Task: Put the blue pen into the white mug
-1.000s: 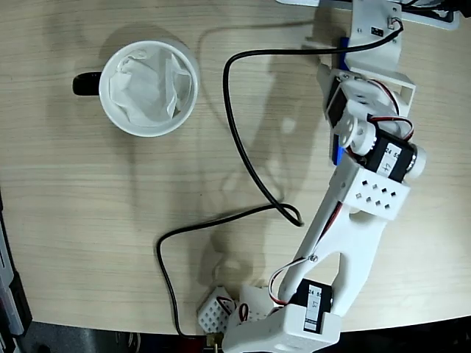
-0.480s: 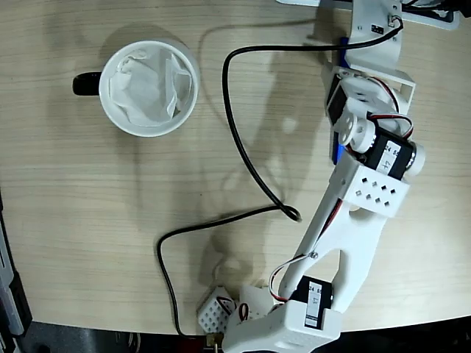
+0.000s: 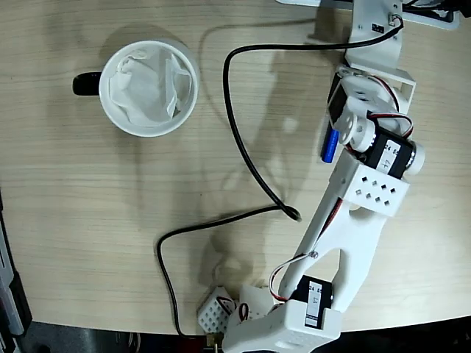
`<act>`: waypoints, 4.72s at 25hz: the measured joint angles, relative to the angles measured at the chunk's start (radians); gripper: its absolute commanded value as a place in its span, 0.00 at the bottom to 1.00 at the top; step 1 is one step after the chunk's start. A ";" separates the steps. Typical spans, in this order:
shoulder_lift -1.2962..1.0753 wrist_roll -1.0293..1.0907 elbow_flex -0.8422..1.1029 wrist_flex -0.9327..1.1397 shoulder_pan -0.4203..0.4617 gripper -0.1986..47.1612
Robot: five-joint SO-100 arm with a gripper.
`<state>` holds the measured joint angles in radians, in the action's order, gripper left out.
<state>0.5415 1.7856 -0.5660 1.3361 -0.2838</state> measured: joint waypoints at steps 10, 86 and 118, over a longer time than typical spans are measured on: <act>0.000 -0.002 0.000 0.006 0.015 0.01; 1.229 -0.014 -1.988 -2.301 0.698 0.01; 1.456 -0.830 -2.131 -2.361 0.541 0.00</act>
<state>1.9972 0.9557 -2.6967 -1.0247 0.2577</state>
